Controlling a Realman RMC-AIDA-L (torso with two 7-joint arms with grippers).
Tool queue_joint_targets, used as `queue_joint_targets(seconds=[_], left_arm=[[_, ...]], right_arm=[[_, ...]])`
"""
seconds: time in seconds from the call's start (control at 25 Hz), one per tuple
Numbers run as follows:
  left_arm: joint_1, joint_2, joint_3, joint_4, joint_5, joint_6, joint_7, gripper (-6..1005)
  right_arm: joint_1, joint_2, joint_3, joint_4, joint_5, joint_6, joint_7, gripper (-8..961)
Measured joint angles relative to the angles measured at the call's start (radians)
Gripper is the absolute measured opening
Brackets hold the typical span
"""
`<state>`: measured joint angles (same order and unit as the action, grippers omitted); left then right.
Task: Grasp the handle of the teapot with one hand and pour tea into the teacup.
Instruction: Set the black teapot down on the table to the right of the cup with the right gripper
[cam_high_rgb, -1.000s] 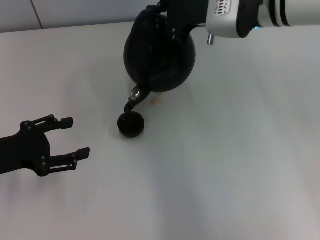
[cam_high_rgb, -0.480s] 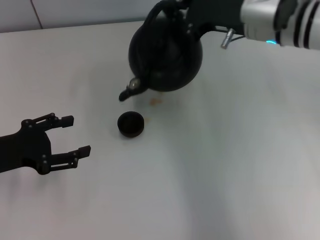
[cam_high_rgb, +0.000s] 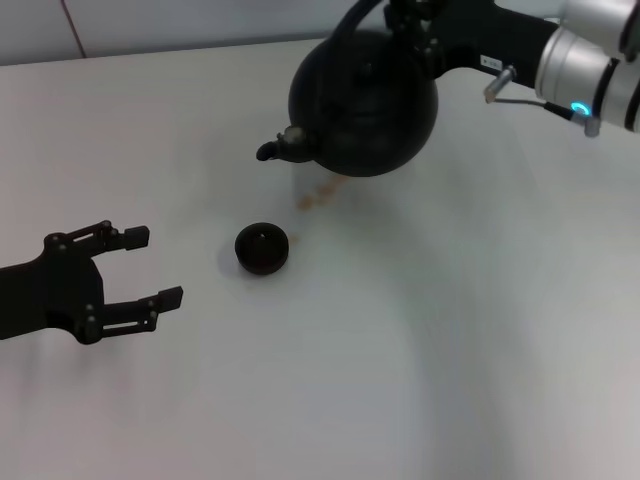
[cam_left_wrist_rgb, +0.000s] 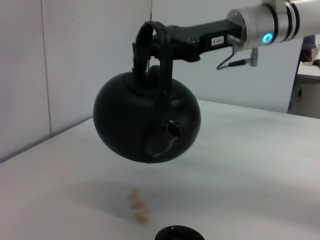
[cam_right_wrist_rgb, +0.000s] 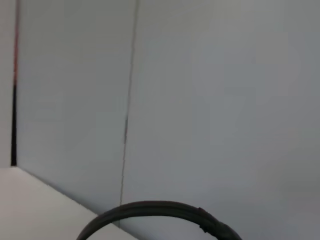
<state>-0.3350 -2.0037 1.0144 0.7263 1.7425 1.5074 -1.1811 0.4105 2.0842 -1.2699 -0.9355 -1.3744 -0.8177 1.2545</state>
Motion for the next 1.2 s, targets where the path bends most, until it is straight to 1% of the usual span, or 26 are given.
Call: queue_joint_targets(seconds=[0.12, 0.28, 0.76, 0.84, 1.2], left_arm=[[-0.001, 0.0, 0.0, 0.001, 0.0, 0.0, 0.0, 848], [-0.001, 0.002, 0.003, 0.001, 0.0, 0.0, 0.0, 848], [-0.003, 0.006, 0.005, 0.001, 0.007, 0.0, 0.0, 848], [-0.008, 0.003, 0.0, 0.001, 0.039, -0.001, 0.0, 848], [-0.01, -0.001, -0.002, 0.011, 0.049, -0.001, 0.0, 848]], right_arm=[[-0.012, 0.0, 0.0, 0.04, 0.066, -0.007, 0.0, 92], [-0.022, -0.001, 0.0, 0.1, 0.106, -0.003, 0.0, 92], [-0.016, -0.003, 0.008, 0.206, 0.107, 0.023, -0.006, 92], [-0.013, -0.003, 0.008, 0.217, 0.105, 0.027, -0.008, 92], [-0.001, -0.004, 0.0, 0.237, 0.103, 0.051, -0.009, 91]])
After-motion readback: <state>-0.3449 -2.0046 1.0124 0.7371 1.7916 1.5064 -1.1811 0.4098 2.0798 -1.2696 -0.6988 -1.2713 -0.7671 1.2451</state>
